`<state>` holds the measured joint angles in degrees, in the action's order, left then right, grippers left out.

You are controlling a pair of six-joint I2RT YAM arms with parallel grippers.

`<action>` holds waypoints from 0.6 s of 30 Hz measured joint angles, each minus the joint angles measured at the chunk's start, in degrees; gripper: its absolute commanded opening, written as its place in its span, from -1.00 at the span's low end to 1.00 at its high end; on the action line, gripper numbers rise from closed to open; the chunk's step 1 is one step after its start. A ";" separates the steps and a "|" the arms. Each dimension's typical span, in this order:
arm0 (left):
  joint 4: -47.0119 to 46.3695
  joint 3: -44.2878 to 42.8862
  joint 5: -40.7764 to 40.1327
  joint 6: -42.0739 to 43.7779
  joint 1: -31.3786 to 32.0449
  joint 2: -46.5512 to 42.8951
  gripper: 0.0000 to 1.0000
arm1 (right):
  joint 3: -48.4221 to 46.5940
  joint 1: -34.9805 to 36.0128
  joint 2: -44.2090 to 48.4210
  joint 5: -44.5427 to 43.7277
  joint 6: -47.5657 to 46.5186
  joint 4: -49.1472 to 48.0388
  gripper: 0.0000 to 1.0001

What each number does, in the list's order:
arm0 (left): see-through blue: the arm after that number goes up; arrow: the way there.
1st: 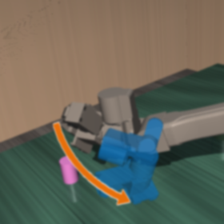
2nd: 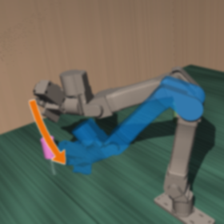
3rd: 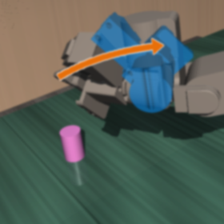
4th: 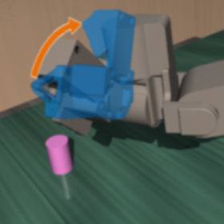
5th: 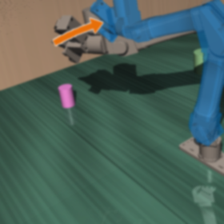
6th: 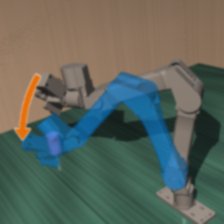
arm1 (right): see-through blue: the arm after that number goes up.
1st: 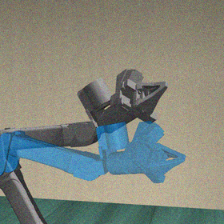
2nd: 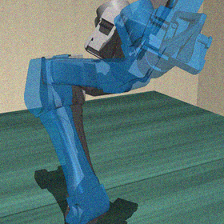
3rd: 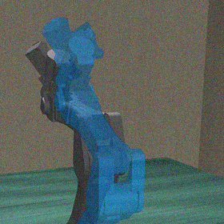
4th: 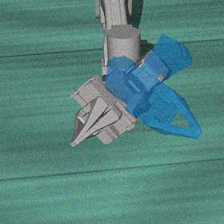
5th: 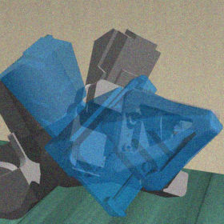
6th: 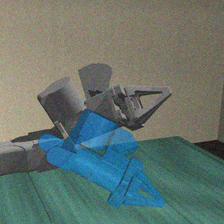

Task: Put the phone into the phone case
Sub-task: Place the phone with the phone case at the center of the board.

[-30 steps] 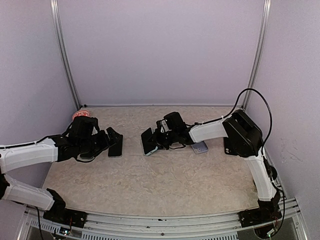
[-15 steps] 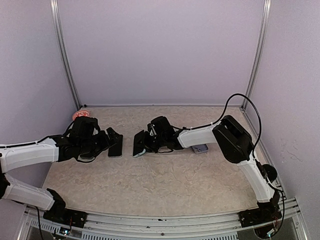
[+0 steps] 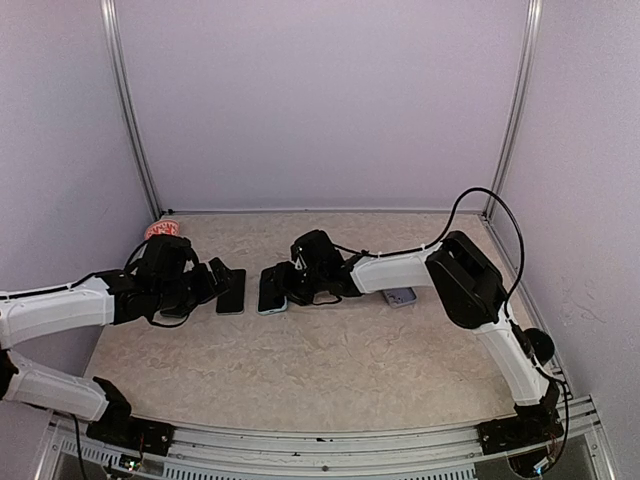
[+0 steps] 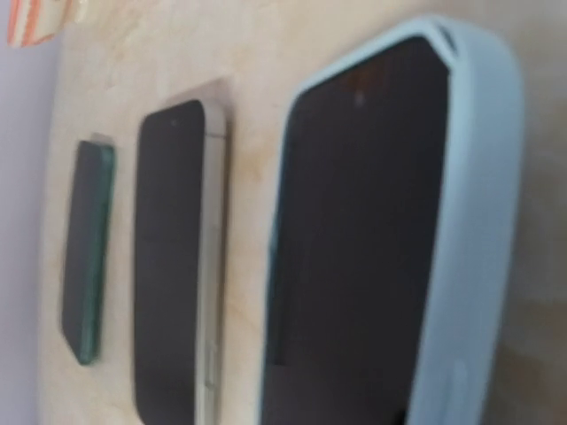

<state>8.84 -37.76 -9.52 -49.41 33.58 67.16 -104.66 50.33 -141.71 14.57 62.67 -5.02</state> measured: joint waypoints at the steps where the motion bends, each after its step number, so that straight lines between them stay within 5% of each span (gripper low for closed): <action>1: 0.37 -0.02 -0.20 0.11 0.00 0.26 0.98 | 0.81 0.09 1.03 -0.81 -0.87 1.27 0.26; 18: 3.74 -6.97 -7.96 2.10 0.02 14.84 0.98 | 16.57 0.28 20.52 -14.49 -16.79 15.28 0.53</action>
<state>12.58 -44.73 -17.47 -47.31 33.61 82.00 -88.09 50.61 -121.19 0.08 45.89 10.26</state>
